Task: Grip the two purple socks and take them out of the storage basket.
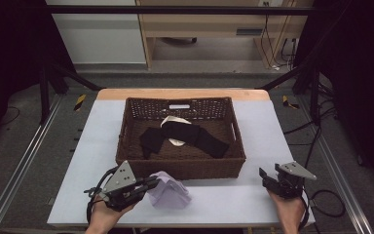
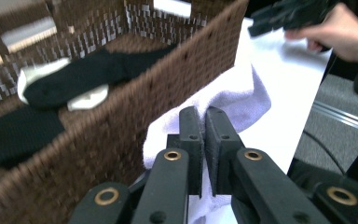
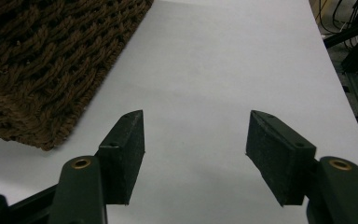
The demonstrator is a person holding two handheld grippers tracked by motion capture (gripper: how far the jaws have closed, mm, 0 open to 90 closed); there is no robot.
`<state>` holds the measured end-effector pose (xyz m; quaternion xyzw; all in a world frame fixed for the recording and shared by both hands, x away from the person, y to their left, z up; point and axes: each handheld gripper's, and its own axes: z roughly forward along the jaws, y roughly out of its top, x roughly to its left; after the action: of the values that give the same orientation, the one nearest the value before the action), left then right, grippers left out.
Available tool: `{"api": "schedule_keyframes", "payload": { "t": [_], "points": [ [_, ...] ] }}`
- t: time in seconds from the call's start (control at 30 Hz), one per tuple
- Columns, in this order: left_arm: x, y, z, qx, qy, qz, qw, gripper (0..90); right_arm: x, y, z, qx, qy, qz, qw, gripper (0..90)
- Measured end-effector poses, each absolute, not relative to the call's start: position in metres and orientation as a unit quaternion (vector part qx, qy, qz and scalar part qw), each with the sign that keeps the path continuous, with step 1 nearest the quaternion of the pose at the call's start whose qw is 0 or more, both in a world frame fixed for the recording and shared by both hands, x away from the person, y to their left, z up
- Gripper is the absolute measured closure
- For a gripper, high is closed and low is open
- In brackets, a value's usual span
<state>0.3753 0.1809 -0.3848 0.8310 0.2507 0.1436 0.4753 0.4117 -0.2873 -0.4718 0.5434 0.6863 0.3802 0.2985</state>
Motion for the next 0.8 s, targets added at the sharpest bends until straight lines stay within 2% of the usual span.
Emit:
{"api": "schedule_keyframes", "payload": {
  "t": [0.5,0.6,0.73,0.8],
  "points": [
    [0.398,0.179,-0.435,0.846,0.302,0.115,0.424,82.6,0.415,-0.286,-0.477,0.541,0.692,0.384,0.286,37.0],
    [0.400,0.178,-0.439,0.845,0.310,0.117,0.419,77.1,0.415,-0.285,-0.477,0.541,0.694,0.381,0.284,36.5],
    [0.399,0.182,-0.439,0.837,0.324,0.122,0.423,61.6,0.415,-0.285,-0.478,0.539,0.696,0.378,0.285,35.9],
    [0.398,0.185,-0.438,0.831,0.331,0.121,0.430,57.6,0.415,-0.285,-0.478,0.542,0.695,0.378,0.284,35.4]
  ]
}}
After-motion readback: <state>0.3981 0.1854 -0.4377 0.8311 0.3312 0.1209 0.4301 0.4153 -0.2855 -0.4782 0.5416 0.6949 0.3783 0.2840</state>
